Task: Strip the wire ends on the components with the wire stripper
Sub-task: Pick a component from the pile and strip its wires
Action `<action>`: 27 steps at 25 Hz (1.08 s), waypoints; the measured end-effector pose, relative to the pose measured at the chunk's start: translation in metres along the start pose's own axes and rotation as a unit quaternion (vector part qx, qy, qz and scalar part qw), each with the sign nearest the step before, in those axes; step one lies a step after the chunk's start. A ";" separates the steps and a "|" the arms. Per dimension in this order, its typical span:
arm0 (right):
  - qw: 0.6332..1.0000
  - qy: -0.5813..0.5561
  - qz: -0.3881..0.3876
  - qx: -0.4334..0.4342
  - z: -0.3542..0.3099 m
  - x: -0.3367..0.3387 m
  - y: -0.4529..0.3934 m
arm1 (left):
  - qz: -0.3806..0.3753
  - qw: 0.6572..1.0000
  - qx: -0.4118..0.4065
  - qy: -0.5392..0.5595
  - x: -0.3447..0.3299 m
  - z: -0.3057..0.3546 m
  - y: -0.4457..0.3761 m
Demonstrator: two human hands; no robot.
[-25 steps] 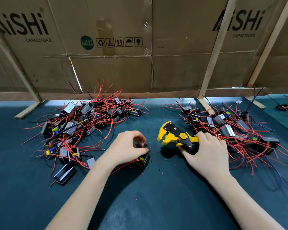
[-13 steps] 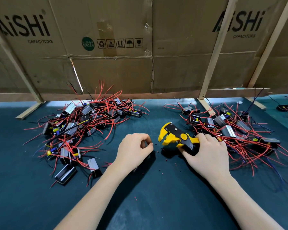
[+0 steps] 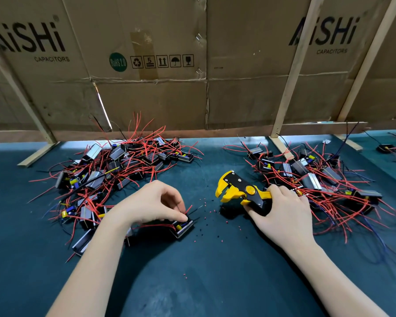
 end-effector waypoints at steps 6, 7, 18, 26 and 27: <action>1.000 0.003 0.018 0.015 -0.006 0.004 0.002 | 0.032 0.998 -0.048 -0.013 -0.009 0.016 -0.008; 1.000 0.007 0.022 0.020 -0.008 0.005 0.002 | 0.033 0.998 -0.054 -0.016 -0.012 0.018 -0.008; 0.997 0.028 0.058 0.039 -0.017 0.010 0.006 | 0.087 0.992 -0.086 -0.024 -0.023 0.033 -0.013; 0.993 0.039 0.086 0.071 -0.025 0.015 0.007 | 0.112 0.992 -0.053 0.027 -0.025 0.025 -0.016; 0.992 0.042 0.093 0.075 -0.026 0.017 0.007 | 0.112 0.992 -0.048 0.035 -0.025 0.024 -0.016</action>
Point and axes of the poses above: each hand's wrist, its own y-axis away from the middle knuckle, its own x-axis out of the back of the hand, z = x × y, the point moved 10 cm from there along -y, towards the middle knuckle, and after that the axes turned 1 degree about y, right-handed, at the moved point
